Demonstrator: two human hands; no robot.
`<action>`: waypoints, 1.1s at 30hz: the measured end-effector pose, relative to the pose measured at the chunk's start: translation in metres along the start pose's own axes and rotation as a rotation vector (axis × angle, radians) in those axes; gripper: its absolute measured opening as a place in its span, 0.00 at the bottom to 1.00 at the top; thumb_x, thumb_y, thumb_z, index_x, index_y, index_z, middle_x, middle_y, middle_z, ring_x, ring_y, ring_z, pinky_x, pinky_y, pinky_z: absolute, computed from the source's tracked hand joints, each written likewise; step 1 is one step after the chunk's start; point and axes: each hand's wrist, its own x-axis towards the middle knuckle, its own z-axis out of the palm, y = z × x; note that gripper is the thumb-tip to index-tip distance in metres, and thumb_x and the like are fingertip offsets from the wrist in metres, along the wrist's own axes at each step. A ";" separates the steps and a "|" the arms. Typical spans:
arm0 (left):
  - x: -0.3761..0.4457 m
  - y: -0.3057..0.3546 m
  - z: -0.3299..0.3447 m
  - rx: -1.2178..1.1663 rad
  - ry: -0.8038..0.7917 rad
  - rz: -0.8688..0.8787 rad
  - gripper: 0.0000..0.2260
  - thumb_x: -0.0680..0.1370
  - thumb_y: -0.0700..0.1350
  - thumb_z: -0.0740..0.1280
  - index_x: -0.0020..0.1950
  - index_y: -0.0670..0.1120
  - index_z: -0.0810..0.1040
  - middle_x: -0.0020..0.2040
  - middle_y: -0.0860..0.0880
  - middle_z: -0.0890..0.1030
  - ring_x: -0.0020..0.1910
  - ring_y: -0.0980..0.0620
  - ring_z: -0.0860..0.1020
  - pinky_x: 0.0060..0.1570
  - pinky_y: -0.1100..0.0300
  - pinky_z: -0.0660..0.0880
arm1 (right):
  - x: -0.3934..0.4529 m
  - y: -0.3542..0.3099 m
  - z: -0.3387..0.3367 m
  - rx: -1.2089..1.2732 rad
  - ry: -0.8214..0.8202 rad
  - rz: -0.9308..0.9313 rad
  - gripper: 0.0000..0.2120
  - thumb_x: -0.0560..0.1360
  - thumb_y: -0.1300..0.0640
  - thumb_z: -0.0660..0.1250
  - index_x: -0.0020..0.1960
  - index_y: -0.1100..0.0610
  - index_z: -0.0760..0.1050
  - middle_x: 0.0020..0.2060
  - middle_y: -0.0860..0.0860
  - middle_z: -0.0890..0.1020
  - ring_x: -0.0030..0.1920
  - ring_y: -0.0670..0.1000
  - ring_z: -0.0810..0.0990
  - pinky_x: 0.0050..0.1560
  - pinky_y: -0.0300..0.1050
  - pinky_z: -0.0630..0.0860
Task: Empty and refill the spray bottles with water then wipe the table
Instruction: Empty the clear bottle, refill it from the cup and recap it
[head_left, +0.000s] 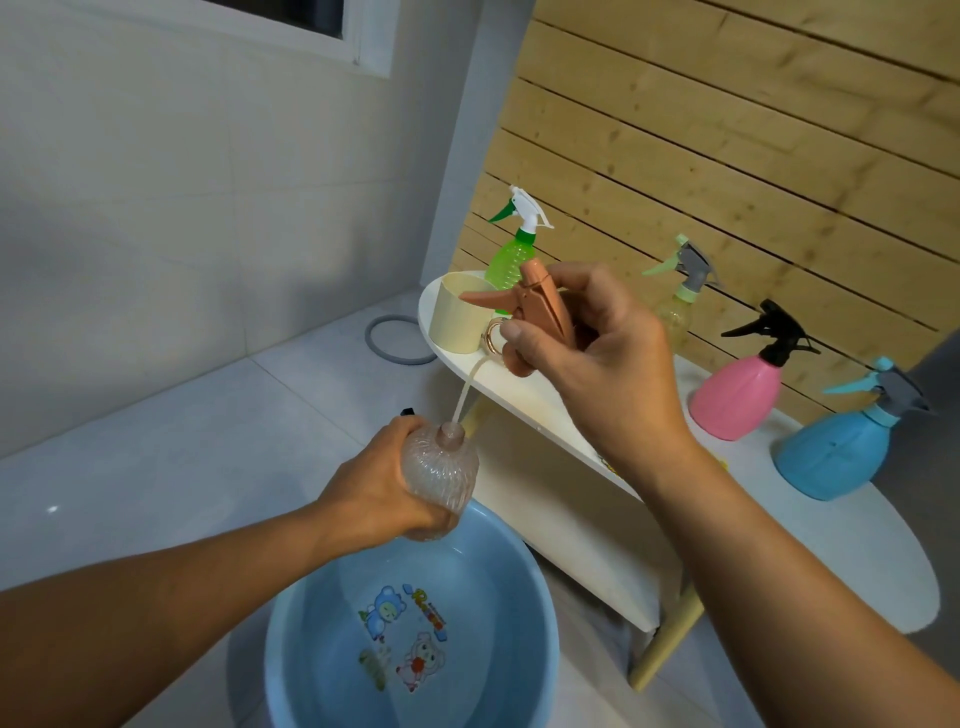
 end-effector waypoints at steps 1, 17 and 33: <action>0.000 0.000 0.000 0.004 0.000 0.000 0.46 0.54 0.59 0.84 0.66 0.69 0.65 0.61 0.61 0.76 0.60 0.52 0.79 0.58 0.47 0.83 | 0.000 0.001 0.002 0.023 -0.020 0.006 0.16 0.73 0.56 0.77 0.57 0.46 0.78 0.45 0.50 0.85 0.40 0.56 0.86 0.45 0.60 0.84; 0.001 0.010 0.004 -0.050 0.020 0.069 0.45 0.55 0.56 0.84 0.67 0.70 0.66 0.61 0.60 0.78 0.59 0.53 0.81 0.51 0.46 0.85 | -0.008 0.037 0.013 -0.289 -0.369 0.161 0.12 0.73 0.49 0.77 0.54 0.48 0.79 0.38 0.44 0.84 0.40 0.44 0.82 0.48 0.49 0.79; -0.005 0.017 0.000 -0.074 -0.067 0.075 0.47 0.57 0.52 0.84 0.72 0.67 0.66 0.63 0.60 0.77 0.59 0.53 0.81 0.50 0.45 0.85 | 0.006 0.036 0.014 -0.492 -0.726 0.260 0.09 0.70 0.52 0.80 0.46 0.54 0.83 0.39 0.50 0.84 0.39 0.46 0.78 0.45 0.48 0.76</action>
